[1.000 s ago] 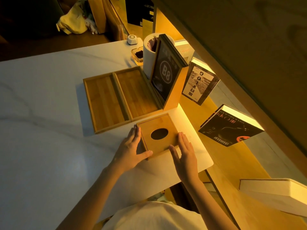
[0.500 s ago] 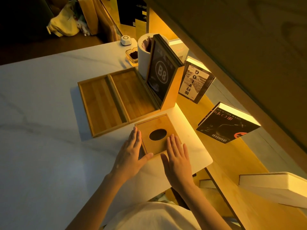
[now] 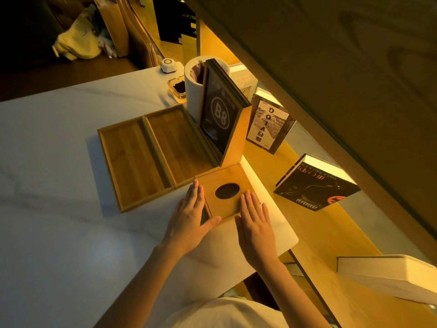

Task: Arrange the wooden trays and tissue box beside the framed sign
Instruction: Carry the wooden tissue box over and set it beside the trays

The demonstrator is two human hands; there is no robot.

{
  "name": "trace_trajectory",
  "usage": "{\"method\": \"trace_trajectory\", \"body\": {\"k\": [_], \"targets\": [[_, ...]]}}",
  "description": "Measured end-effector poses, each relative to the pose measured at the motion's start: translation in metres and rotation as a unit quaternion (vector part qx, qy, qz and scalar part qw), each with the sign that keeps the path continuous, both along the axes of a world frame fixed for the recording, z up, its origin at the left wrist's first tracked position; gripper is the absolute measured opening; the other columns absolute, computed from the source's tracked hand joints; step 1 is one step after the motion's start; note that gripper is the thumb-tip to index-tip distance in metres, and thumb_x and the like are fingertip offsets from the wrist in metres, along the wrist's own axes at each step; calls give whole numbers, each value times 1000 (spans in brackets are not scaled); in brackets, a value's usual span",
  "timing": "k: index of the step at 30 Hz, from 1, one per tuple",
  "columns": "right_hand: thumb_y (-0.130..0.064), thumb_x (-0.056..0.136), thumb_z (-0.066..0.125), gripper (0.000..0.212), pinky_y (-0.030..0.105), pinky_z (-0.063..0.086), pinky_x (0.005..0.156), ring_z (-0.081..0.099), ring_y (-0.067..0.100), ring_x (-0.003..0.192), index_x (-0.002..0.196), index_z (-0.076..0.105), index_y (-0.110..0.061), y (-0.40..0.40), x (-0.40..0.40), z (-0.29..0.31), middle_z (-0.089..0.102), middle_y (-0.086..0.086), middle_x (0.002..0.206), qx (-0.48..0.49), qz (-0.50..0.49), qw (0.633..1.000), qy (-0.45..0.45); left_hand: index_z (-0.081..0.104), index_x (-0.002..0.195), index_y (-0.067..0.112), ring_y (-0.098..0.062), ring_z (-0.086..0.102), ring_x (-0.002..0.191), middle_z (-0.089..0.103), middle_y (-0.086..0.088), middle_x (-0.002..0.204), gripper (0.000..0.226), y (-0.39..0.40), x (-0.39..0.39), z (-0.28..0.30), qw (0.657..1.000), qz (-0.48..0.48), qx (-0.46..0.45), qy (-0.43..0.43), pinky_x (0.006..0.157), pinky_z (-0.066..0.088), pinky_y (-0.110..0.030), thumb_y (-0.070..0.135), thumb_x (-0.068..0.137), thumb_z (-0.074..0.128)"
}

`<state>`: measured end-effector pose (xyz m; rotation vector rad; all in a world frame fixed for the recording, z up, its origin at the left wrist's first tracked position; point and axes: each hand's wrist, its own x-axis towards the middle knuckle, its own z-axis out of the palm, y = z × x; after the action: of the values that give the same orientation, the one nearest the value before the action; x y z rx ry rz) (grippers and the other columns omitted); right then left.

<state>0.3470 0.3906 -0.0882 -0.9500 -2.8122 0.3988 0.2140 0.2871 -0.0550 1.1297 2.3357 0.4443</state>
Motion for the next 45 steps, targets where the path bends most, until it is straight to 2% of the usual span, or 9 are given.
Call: {"method": "trace_trajectory", "body": {"k": [8, 13, 18, 33, 36, 38, 41, 45], "targets": [[-39, 96, 4, 57, 50, 25, 104, 26, 28, 132, 136, 32, -10, 30, -6, 3, 43, 14, 141, -12, -5, 1000, 21, -11, 141, 14, -22, -5, 143, -17, -5, 154, 86, 33, -1, 2, 1000, 3, -2, -4, 115, 14, -37, 53, 84, 40], [-41, 96, 3, 59, 49, 19, 107, 22, 27, 134, 137, 32, -11, 44, -8, 3, 40, 12, 143, -15, 0, 1000, 19, -12, 141, 13, -23, -4, 143, -17, -6, 154, 86, 45, -1, 1, 1000, 10, -6, 0, 115, 14, -38, 54, 84, 39], [-41, 96, 5, 58, 49, 23, 107, 25, 26, 134, 136, 34, -10, 54, -9, 5, 42, 12, 143, -15, -4, 1000, 20, -12, 141, 14, -24, -2, 143, -17, -6, 154, 87, 54, -2, -1, 1000, 14, 1, -2, 115, 15, -39, 54, 84, 40], [-44, 95, 4, 62, 48, 20, 108, 27, 28, 134, 136, 35, -11, 67, -9, 12, 42, 11, 143, -26, 23, 999, 10, -9, 141, 14, -24, -1, 143, -13, -7, 155, 88, 62, 3, -7, 999, 39, 7, 13, 114, 18, -37, 58, 82, 39], [-42, 94, 11, 58, 47, 20, 108, 34, 29, 133, 134, 40, -11, 66, -12, 16, 45, 11, 140, -30, 16, 999, 8, -8, 141, 13, -25, 0, 143, -13, -8, 155, 88, 62, 2, -4, 999, 36, -1, 12, 114, 17, -38, 56, 82, 40], [-34, 95, 26, 48, 46, 25, 106, 41, 31, 129, 130, 46, -8, 66, -16, 20, 50, 13, 136, -17, 15, 1000, 12, -7, 142, 13, -25, 1, 143, -12, -8, 155, 87, 62, 2, -1, 999, 37, 0, 6, 114, 18, -39, 54, 83, 42], [-16, 91, 49, 31, 43, 39, 100, 55, 34, 117, 118, 56, -2, 67, -23, 32, 62, 17, 122, 6, 24, 999, 36, 1, 142, 14, -26, 7, 143, -4, -7, 156, 79, 61, -5, 6, 999, 42, 8, -4, 112, 24, -39, 49, 85, 43], [-16, 93, 46, 31, 33, 48, 92, 59, 27, 112, 121, 54, -7, 63, -44, 58, 63, 12, 121, -59, 43, 996, 60, 33, 135, 10, -26, 38, 132, 35, -11, 147, 57, 53, -25, 30, 993, 76, 65, -56, 102, 38, -34, 38, 87, 48]]}}
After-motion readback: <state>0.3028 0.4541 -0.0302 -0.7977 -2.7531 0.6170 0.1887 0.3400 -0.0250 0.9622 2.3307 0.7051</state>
